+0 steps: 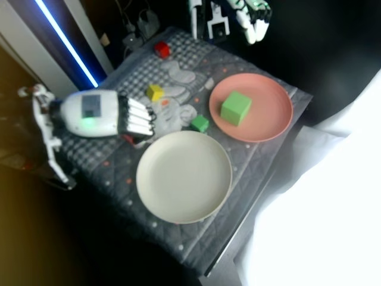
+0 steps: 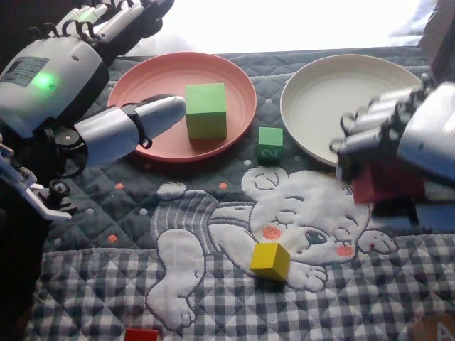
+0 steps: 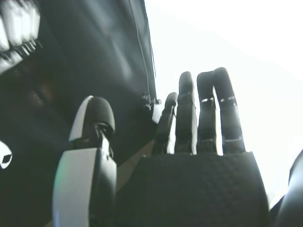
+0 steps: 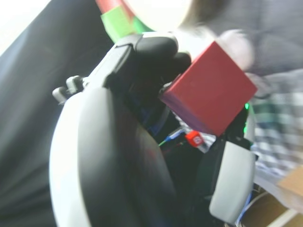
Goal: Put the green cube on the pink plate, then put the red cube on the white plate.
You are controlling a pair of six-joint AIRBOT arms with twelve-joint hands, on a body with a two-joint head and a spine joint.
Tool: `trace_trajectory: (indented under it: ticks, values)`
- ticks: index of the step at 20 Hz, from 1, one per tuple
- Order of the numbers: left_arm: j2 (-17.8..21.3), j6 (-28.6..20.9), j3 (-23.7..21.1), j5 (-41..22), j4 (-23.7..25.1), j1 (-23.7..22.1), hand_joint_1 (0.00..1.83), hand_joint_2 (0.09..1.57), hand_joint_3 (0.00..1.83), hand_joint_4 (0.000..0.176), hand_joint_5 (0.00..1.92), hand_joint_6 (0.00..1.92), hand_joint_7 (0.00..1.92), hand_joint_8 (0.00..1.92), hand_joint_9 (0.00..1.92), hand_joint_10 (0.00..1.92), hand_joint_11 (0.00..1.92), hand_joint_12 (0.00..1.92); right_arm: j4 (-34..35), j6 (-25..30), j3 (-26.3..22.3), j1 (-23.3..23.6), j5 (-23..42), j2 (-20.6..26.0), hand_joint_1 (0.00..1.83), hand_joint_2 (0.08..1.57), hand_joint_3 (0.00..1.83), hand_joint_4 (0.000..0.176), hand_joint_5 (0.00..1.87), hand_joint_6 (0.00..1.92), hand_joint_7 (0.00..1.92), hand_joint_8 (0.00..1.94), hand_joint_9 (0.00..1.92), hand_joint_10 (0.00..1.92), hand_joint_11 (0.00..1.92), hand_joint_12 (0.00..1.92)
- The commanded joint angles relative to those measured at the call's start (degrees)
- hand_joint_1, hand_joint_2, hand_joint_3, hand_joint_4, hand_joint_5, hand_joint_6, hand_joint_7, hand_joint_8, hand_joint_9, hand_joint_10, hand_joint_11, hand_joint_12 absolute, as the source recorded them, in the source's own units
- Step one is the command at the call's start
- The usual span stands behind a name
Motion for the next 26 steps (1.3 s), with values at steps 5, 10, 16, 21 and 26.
trace_trajectory:
  ticks: [5,10,16,21,26]
  values:
    - [0.1,-0.1,-0.1,-8.4,1.4,-0.6,0.3,1.25,0.0,0.044,0.1,0.0,0.38,0.01,0.03,0.87,0.0,1.27,1.2,-1.4,3.9,5.8,-6.5,-1.0,1.35,1.21,0.0,0.0,0.79,1.28,0.76,1.34,0.7,1.53,0.63,1.8]
    - [0.1,-0.1,-0.2,-9.7,2.4,-1.0,0.52,1.22,0.0,0.046,0.1,0.0,0.35,0.04,0.0,0.88,0.0,1.39,1.2,-1.3,10.7,10.9,-0.8,-5.2,1.34,1.23,0.0,0.0,0.77,1.24,0.74,1.44,0.67,1.57,0.56,1.77]
    - [0.1,-0.1,-0.5,-10.6,3.1,-1.1,0.5,1.25,0.0,0.003,0.1,0.0,0.09,0.83,0.0,1.26,0.0,1.53,1.2,-1.1,17.3,14.0,8.5,-10.3,1.34,1.23,0.0,0.0,0.83,1.09,0.71,1.51,0.62,1.61,0.49,1.83]
    - [0.1,-0.1,-0.6,-10.8,3.2,-1.2,0.36,1.24,0.0,0.026,0.09,0.0,0.07,0.69,0.0,1.1,0.0,1.69,1.2,-0.2,21.1,14.5,13.3,-13.2,1.35,1.23,0.0,0.0,0.79,1.12,0.76,1.44,0.65,1.62,0.56,1.8]
    - [0.1,-0.1,-0.6,-10.9,3.2,-1.1,0.32,1.22,0.0,0.046,0.12,0.0,0.3,0.11,0.01,0.93,0.0,1.64,1.2,-0.2,20.9,14.5,13.5,-13.3,1.24,1.14,0.0,0.0,0.45,0.85,0.47,0.77,0.36,0.94,0.17,1.54]
